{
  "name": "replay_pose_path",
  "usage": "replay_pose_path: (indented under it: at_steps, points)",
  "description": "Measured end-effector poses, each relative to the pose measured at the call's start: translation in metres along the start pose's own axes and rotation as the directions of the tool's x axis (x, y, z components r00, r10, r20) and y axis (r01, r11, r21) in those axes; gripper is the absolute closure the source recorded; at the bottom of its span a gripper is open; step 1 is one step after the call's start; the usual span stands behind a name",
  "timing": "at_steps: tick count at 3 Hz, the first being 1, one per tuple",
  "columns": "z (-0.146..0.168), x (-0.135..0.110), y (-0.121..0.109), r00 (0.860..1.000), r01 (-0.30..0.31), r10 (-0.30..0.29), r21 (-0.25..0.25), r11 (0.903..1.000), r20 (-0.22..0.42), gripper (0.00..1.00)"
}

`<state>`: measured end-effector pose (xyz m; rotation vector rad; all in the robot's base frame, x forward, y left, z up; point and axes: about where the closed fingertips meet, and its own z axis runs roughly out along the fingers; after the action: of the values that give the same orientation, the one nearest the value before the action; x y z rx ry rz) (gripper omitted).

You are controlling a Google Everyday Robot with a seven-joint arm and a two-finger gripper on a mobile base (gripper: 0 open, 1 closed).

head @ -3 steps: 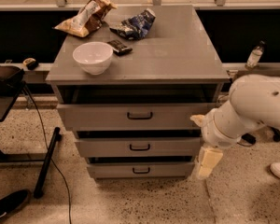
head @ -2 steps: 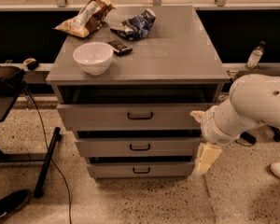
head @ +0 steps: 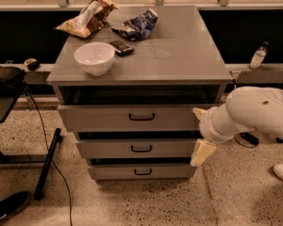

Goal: Open top drawer

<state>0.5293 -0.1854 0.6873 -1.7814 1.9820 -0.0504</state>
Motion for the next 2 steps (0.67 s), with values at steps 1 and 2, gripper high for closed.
replay_pose_path:
  at_steps: [1,2]
  points:
    - [0.012,-0.003,-0.030,0.998,0.021,-0.016,0.086,0.9961,-0.053,0.00]
    - [0.027,-0.015,-0.058,0.996,0.046,-0.037,0.106,0.9933,-0.087,0.00]
